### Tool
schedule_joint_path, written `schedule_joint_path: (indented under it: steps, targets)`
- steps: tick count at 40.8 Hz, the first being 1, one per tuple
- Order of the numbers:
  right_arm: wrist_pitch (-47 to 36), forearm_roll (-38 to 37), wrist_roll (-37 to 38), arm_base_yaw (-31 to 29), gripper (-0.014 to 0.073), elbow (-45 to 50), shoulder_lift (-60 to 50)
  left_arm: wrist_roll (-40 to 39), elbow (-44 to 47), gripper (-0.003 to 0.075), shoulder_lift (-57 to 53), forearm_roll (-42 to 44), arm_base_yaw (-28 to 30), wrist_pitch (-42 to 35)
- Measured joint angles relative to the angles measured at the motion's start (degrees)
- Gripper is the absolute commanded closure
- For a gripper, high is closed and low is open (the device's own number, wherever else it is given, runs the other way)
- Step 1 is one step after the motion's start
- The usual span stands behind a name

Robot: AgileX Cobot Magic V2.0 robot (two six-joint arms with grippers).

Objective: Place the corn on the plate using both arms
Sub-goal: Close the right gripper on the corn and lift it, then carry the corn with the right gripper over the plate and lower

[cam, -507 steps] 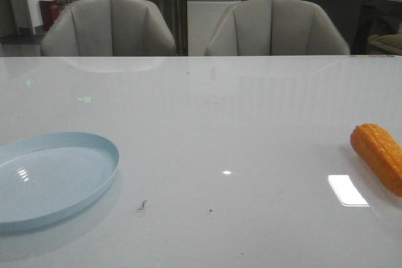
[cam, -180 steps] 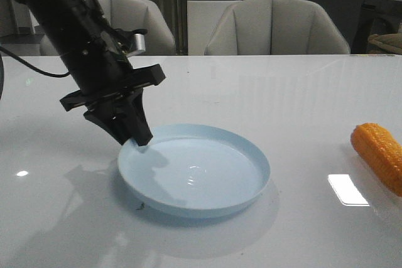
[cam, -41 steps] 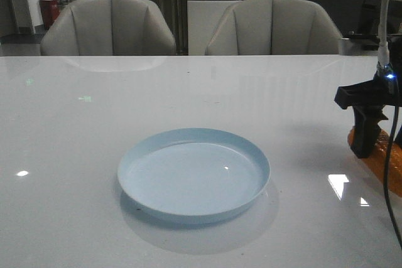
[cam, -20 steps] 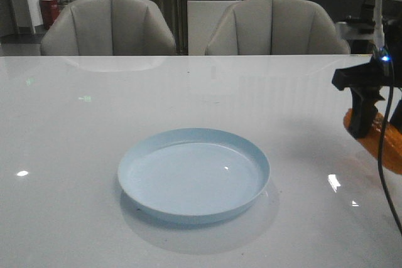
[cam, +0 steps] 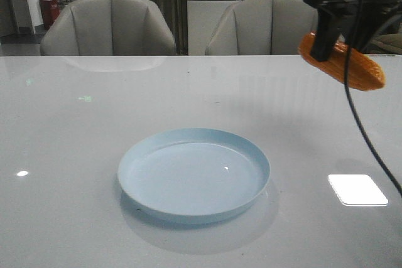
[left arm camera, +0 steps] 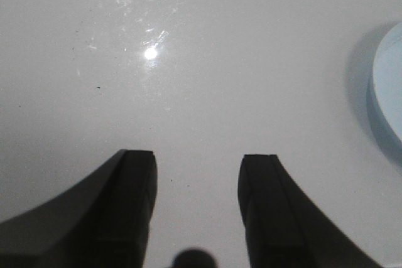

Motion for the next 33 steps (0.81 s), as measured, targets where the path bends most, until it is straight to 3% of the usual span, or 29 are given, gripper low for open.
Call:
schedule_joint_path:
  steps: [10, 20, 33]
  targets:
    - [1.34, 5.18, -9.49, 9.19, 0.0527, -1.07, 0.16, 0.0, 0.0, 0.0337, 0.0, 0.0, 0.0, -0.14]
    - [1.74, 5.76, -12.06, 17.29, 0.0527, -1.07, 2.95, 0.0, 0.0, 0.0337, 0.0, 0.0, 0.0, -0.14]
    - [1.49, 6.66, -12.14, 19.45, 0.0467, -1.07, 11.51, 0.0, 0.0, 0.0337, 0.0, 0.0, 0.0, -0.14]
